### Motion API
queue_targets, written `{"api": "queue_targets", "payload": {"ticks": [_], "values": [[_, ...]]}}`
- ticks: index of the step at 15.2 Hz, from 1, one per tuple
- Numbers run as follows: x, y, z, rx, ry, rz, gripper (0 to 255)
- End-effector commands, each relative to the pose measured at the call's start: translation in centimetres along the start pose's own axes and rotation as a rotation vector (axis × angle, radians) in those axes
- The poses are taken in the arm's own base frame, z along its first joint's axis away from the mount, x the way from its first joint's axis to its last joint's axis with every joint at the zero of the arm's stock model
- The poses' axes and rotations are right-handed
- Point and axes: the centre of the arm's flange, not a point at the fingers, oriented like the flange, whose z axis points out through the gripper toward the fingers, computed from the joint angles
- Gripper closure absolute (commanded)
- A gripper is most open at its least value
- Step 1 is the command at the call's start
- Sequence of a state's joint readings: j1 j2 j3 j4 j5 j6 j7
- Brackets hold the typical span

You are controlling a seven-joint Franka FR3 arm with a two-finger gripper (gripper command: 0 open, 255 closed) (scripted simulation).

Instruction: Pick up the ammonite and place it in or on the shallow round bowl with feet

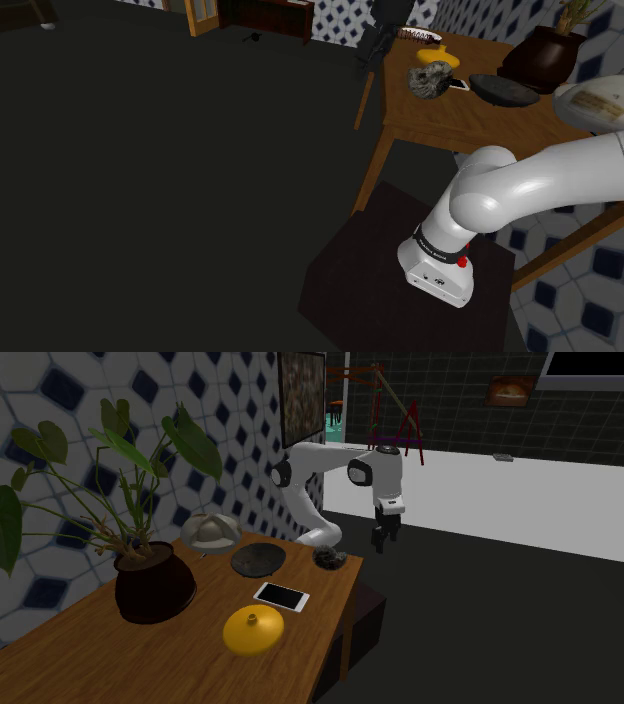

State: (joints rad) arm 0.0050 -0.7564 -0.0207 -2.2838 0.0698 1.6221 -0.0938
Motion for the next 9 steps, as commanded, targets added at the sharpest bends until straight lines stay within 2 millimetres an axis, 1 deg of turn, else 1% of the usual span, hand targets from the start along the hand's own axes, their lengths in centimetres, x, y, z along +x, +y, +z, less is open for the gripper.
{"api": "queue_targets", "payload": {"ticks": [1, 9], "values": [[0.0, 0.0, 0.0, 0.0, 0.0, 0.0, 0], [-4.4, 8.9, -2.6, -0.018, -0.003, 0.035, 0]]}}
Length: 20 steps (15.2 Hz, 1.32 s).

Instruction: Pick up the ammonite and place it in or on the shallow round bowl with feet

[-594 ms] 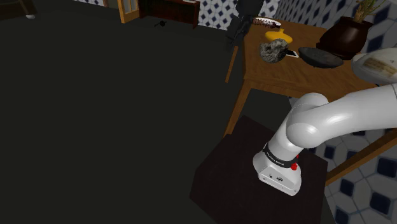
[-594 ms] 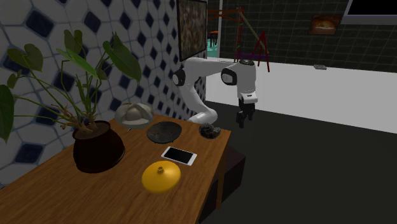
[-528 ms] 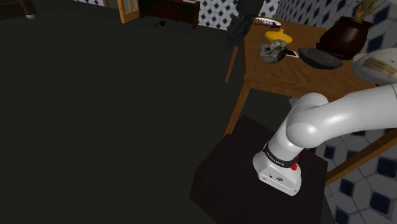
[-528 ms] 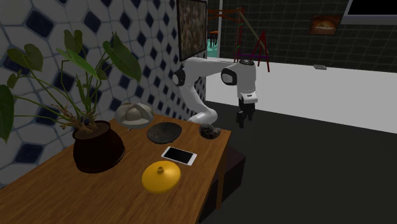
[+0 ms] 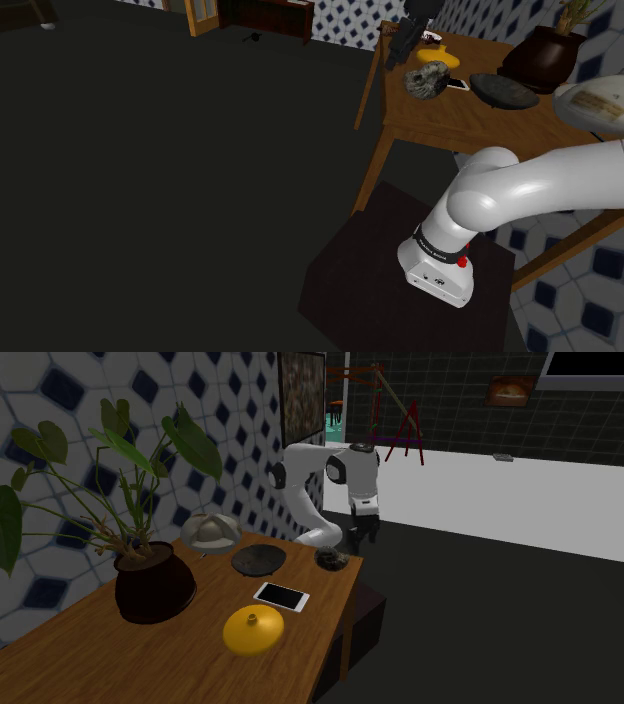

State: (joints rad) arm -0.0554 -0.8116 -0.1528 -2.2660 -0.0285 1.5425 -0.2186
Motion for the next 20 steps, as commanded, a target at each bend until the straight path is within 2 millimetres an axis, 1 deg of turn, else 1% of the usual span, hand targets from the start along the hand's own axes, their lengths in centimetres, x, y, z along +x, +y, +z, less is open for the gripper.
{"api": "queue_targets", "payload": {"ticks": [1, 5, 6, 14, 20], "values": [[-1.1, 2.2, -0.6, -0.005, -0.002, 0.008, 0], [-3.3, 6.6, -1.9, -0.014, -0.003, 0.026, 0], [-3.6, 7.2, -2.1, -0.015, -0.004, 0.028, 0], [-3.6, 7.2, 1.9, -0.015, -0.004, 0.028, 0], [-3.6, 7.2, 1.9, -0.015, -0.004, 0.028, 0]]}}
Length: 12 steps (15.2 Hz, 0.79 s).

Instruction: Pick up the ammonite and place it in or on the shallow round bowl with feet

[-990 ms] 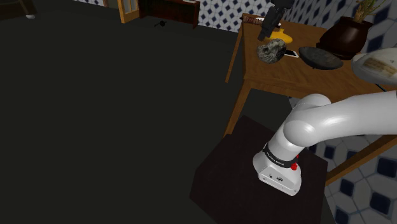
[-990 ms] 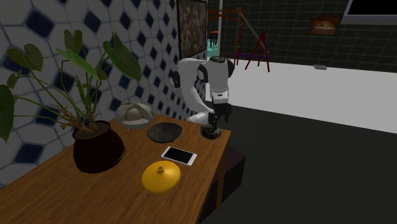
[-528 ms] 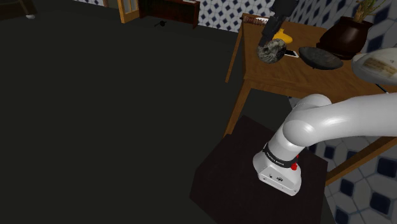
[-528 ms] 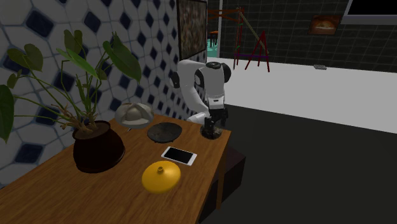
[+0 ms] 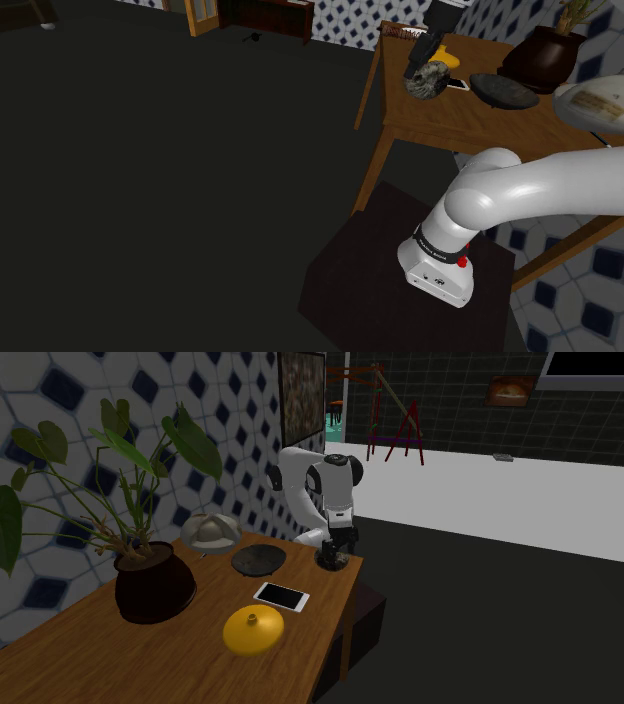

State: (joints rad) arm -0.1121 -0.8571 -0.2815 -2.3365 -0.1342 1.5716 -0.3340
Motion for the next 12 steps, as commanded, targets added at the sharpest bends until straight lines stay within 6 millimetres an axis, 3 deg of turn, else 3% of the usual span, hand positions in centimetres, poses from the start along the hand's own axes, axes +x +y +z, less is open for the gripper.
{"api": "queue_targets", "payload": {"ticks": [1, 2, 12], "values": [[0.0, 0.0, 0.0, 0.0, 0.0, 0.0, 0], [0.0, 0.0, 0.0, 0.0, 0.0, 0.0, 255], [0.05, -0.03, -0.52, 0.0, 0.0, 0.0, 255]]}}
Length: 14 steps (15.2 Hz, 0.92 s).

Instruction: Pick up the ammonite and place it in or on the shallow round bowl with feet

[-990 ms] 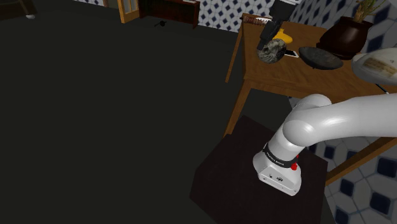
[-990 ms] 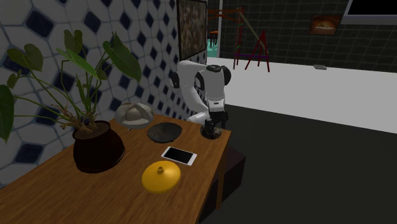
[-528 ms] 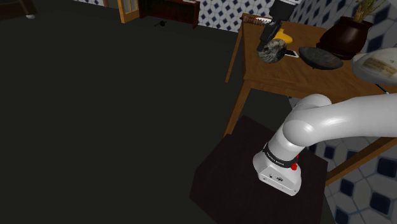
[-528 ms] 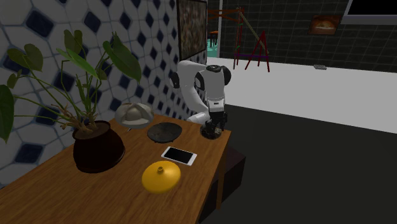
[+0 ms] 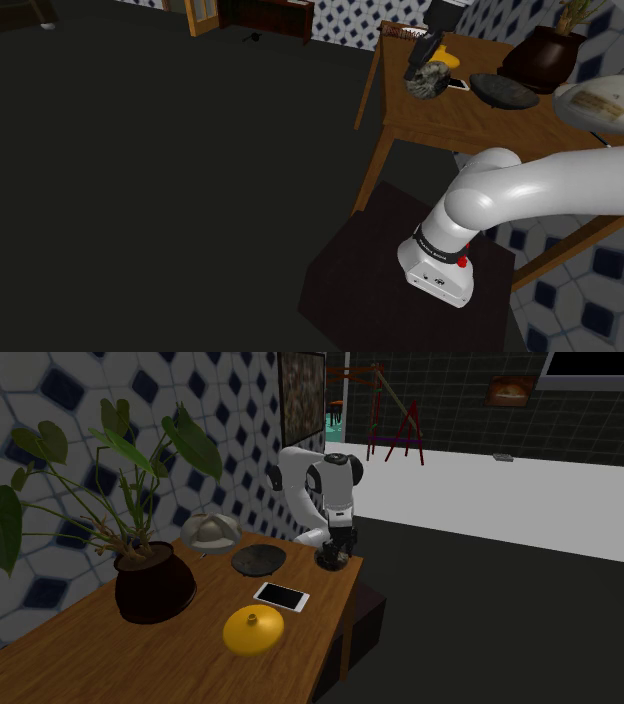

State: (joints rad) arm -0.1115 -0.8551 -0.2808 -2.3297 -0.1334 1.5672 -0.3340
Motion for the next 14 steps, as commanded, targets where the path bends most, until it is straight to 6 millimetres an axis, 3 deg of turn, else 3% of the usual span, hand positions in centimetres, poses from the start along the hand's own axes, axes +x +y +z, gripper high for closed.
{"api": "queue_targets", "payload": {"ticks": [1, 14], "values": [[0.1, 0.0, -0.8, 0.0, 0.0, 0.0, 255], [0.7, -0.4, -7.6, 0.0, 0.0, 0.0, 255]]}}
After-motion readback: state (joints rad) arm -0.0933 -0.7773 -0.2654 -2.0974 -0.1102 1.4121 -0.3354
